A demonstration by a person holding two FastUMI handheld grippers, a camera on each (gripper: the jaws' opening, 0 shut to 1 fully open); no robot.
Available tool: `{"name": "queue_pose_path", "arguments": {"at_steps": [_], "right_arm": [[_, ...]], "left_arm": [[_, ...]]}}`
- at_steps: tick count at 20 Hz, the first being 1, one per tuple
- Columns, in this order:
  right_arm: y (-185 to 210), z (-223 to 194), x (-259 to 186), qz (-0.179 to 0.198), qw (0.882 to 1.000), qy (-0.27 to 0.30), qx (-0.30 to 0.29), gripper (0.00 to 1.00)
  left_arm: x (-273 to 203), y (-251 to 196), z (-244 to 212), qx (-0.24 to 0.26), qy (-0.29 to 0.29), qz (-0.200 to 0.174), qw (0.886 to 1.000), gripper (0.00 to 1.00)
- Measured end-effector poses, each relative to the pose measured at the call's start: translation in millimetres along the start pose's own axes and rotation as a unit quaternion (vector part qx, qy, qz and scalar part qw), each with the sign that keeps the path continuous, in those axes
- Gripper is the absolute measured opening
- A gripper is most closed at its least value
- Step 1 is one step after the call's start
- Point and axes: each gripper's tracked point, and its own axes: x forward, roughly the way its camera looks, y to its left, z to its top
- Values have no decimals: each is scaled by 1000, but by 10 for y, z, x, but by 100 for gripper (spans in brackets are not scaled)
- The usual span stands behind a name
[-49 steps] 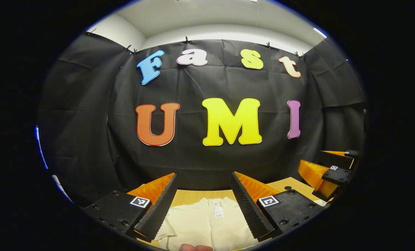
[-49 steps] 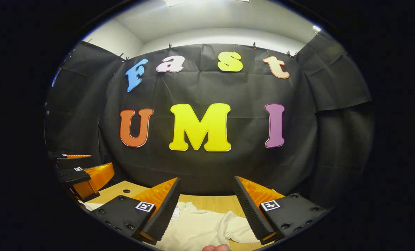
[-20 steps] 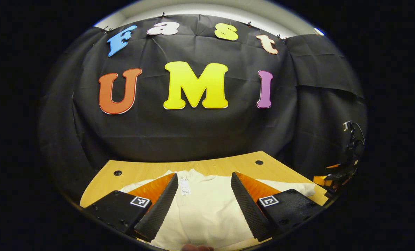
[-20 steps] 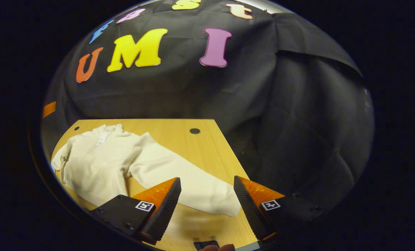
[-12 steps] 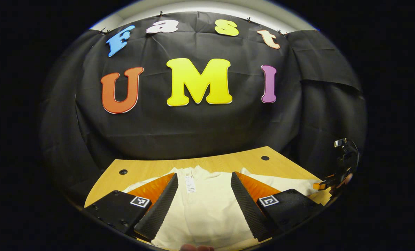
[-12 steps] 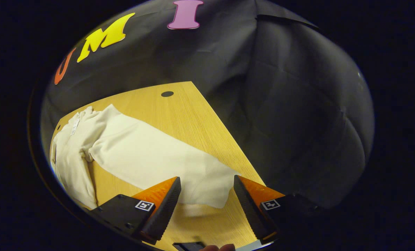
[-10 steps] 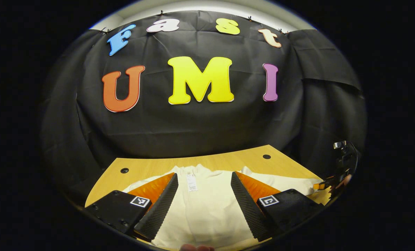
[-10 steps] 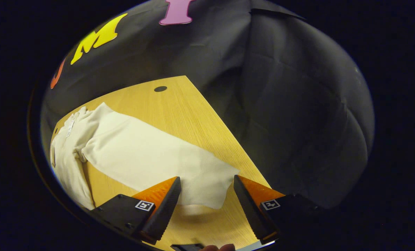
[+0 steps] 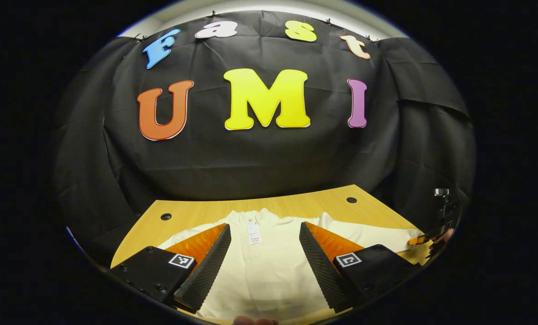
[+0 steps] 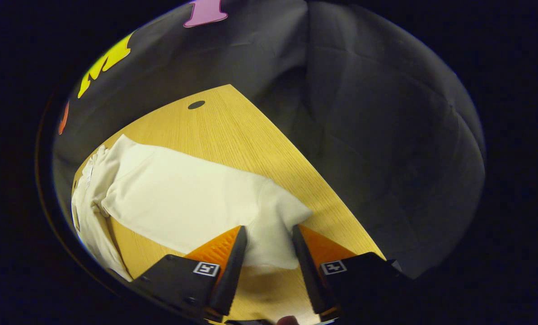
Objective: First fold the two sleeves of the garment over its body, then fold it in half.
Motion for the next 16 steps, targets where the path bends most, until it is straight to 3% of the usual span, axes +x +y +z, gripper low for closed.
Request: {"name": "queue_pose_path", "arguments": {"at_steps": [1,2,4,6,7,12,16], "right_arm": [[-4,-2,5,3,1000,0,-2,56],[39,4,29,20,1000,-1,-3,54],[15,-1,-19,18,1000,4,-1,15],[13,3,-6,18,1000,3,-3,15],[6,30,-34,19,1000,2,-3,5],[97,303,-290,25,999,-28,12,4],[193,784,-635,25,997,-69,-23,4]], "left_arm": [[1,-14,-7,-1,0,-2,1000,97],[3,-27,-5,0,0,-4,1000,97],[0,-36,-1,1,-1,-7,1000,97],[-8,-42,-5,-2,-4,-9,1000,97],[-19,-53,2,-5,-5,-13,1000,97],[-27,16,-49,-1,1,-8,1000,97],[-12,146,-62,-7,-3,2,1000,98]]}}
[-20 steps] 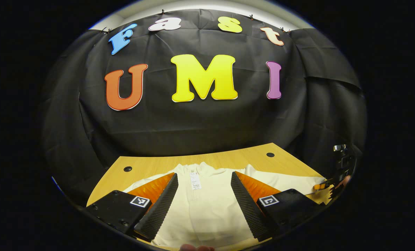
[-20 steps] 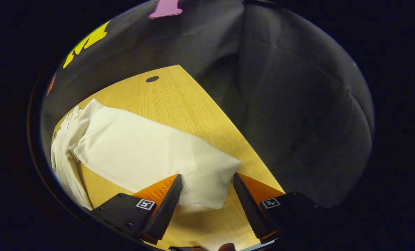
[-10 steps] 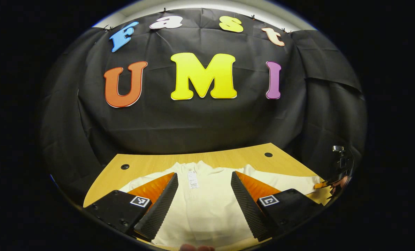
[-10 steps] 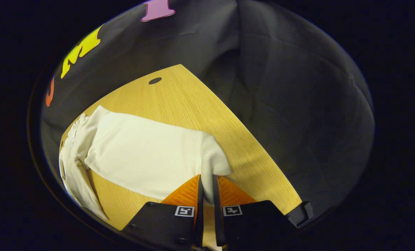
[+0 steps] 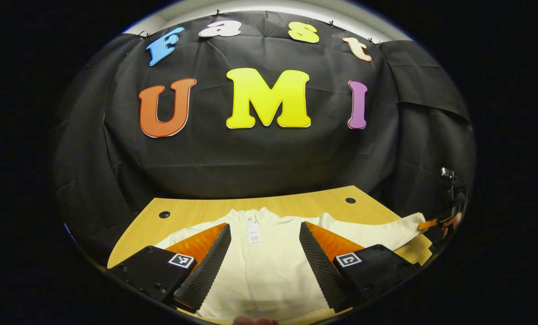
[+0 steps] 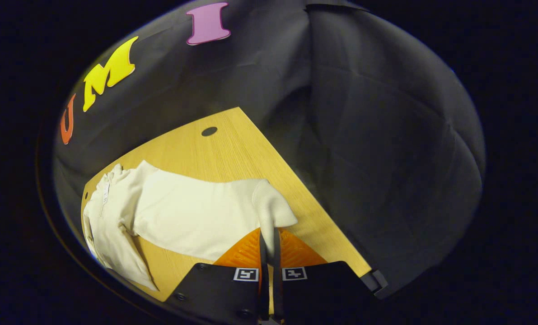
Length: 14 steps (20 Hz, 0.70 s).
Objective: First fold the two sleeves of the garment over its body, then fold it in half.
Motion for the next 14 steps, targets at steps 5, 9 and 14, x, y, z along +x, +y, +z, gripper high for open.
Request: {"name": "queue_pose_path", "arguments": {"at_steps": [5,9,14], "right_arm": [[683,832,-357,40,995,-49,-75,4],[1636,1294,-639,96,985,-74,-125,4],[2986,1402,-792,167,964,-83,-190,2]], "left_arm": [[-4,261,-6,-14,-9,17,1000,98],[-94,581,-76,-16,-8,40,999,98],[-351,1093,-152,-26,-12,92,995,98]]}}
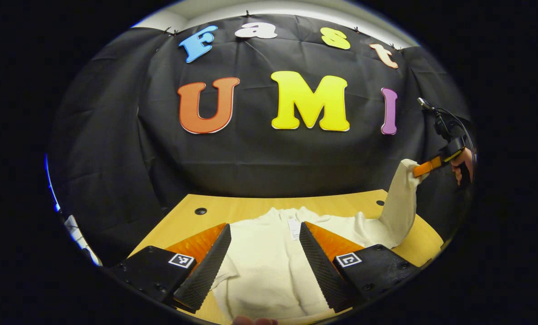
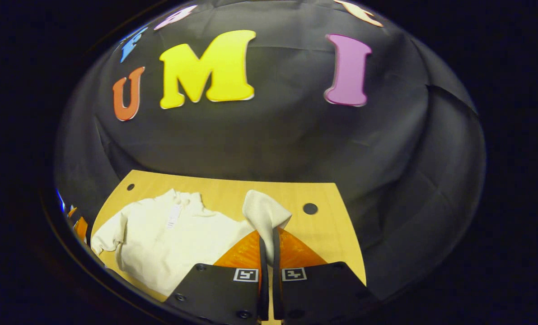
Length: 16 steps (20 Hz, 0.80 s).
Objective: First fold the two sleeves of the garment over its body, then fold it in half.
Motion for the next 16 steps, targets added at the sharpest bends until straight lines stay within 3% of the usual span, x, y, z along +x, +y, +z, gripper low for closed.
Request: {"name": "queue_pose_path", "arguments": {"at_steps": [5,9,16], "right_arm": [[1245,114,346,67,997,6,-34,4],[2122,-65,603,104,993,23,-53,4],[3137,-577,1172,102,989,59,-89,4]], "left_arm": [[-193,571,-86,-22,5,56,998,98],[-344,969,-163,-30,9,93,995,97],[-510,1439,-363,-50,27,128,990,97]]}}
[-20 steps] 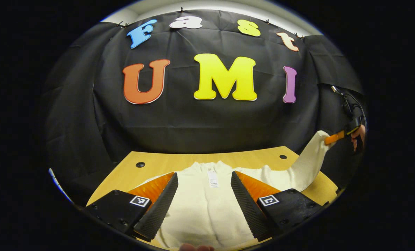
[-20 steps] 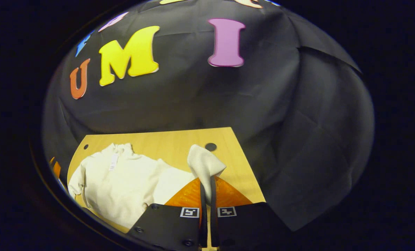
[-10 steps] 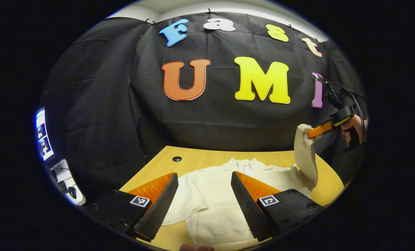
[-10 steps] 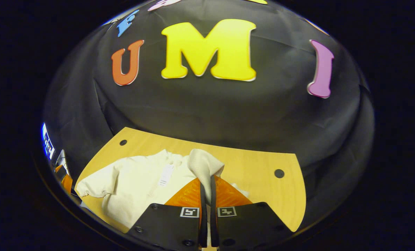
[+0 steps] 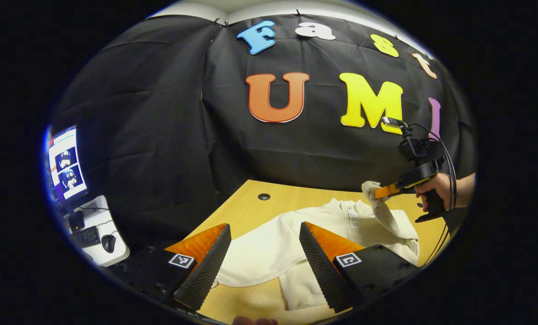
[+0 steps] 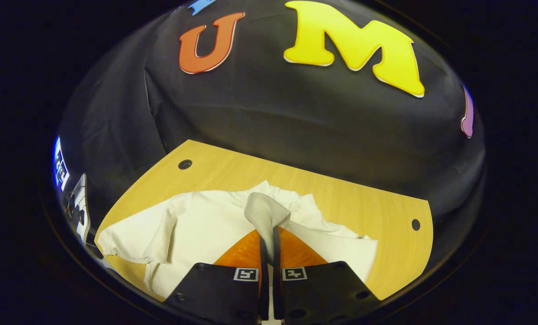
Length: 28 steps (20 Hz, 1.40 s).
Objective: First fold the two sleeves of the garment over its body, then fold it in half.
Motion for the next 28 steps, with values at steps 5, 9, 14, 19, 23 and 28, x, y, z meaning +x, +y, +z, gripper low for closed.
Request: {"name": "queue_pose_path", "arguments": {"at_steps": [5,9,14,19,23,28], "right_arm": [[706,-99,583,2,1000,19,21,4],[1012,-328,930,-8,998,50,30,5],[1336,-475,1200,0,997,65,35,8],[1749,-354,1089,65,996,41,47,33],[1818,-335,813,89,995,25,38,72],[1628,-341,302,106,994,-3,28,78]], "left_arm": [[-23,292,-176,-16,19,16,1000,98],[-26,496,-271,-19,29,26,999,98],[-11,685,-397,-17,46,32,998,97],[28,794,-503,-18,54,33,998,98],[51,815,-631,-12,54,27,998,98],[37,787,-770,-6,51,-2,999,98]]}}
